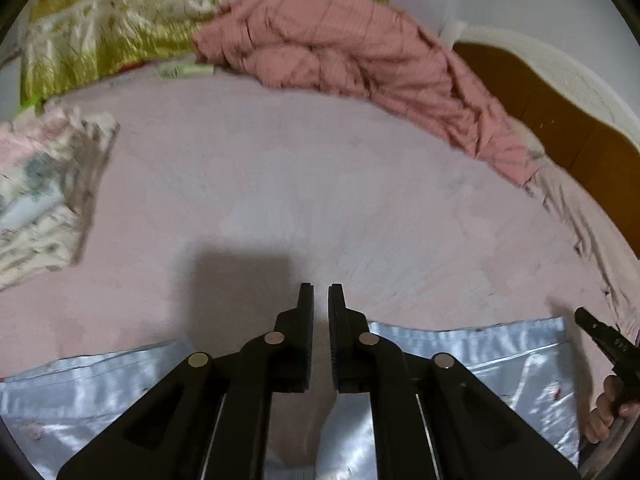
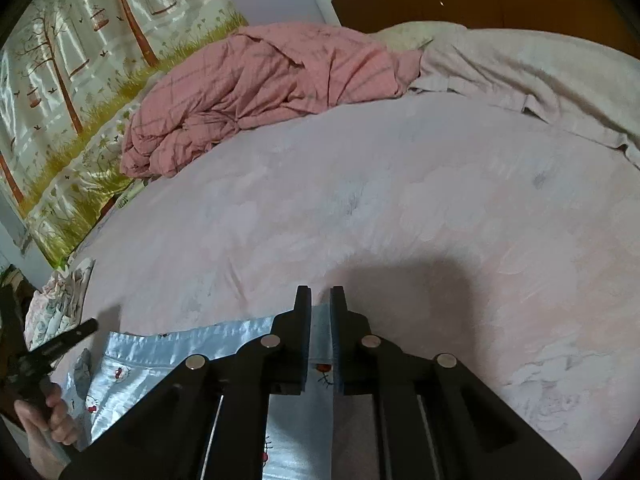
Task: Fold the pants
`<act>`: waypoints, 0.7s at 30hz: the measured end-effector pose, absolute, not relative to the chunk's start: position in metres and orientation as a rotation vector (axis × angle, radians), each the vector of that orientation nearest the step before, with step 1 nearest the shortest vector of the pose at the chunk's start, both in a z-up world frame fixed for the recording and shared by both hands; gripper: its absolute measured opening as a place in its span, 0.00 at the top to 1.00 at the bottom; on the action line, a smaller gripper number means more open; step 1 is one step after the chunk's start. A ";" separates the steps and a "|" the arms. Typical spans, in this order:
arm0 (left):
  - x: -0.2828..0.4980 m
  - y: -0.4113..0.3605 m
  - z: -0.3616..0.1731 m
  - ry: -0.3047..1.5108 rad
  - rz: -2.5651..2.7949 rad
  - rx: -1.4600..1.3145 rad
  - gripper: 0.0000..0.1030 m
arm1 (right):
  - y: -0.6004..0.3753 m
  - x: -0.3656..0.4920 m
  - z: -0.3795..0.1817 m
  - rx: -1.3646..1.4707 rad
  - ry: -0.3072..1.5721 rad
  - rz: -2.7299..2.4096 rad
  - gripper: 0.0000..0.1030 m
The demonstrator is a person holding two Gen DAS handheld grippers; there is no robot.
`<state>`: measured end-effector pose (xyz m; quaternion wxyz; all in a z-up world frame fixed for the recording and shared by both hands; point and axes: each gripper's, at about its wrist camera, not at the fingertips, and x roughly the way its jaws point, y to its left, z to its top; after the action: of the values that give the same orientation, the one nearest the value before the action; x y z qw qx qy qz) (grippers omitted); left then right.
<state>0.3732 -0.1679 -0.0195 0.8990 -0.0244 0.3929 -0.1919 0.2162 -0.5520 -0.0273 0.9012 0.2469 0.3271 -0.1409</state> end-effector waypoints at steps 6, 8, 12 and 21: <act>0.309 -0.145 0.022 0.665 -0.398 -0.023 0.95 | -0.559 0.185 0.003 0.531 0.592 -0.329 0.91; 0.286 -0.131 0.031 0.655 -0.391 -0.043 0.95 | -0.557 0.173 0.015 0.545 0.548 -0.308 0.91; 0.229 -0.106 0.061 0.561 -0.343 0.011 0.95 | -0.543 0.151 0.032 0.548 0.495 -0.248 0.91; 0.118 -0.063 0.099 0.440 -0.259 0.004 0.93 | -0.469 0.071 0.080 0.418 0.471 -0.088 0.91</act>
<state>0.1180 -0.0630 0.0993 0.9676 0.0022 0.2176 -0.1280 0.0713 -0.4694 0.0802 0.9498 0.2057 0.2317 -0.0432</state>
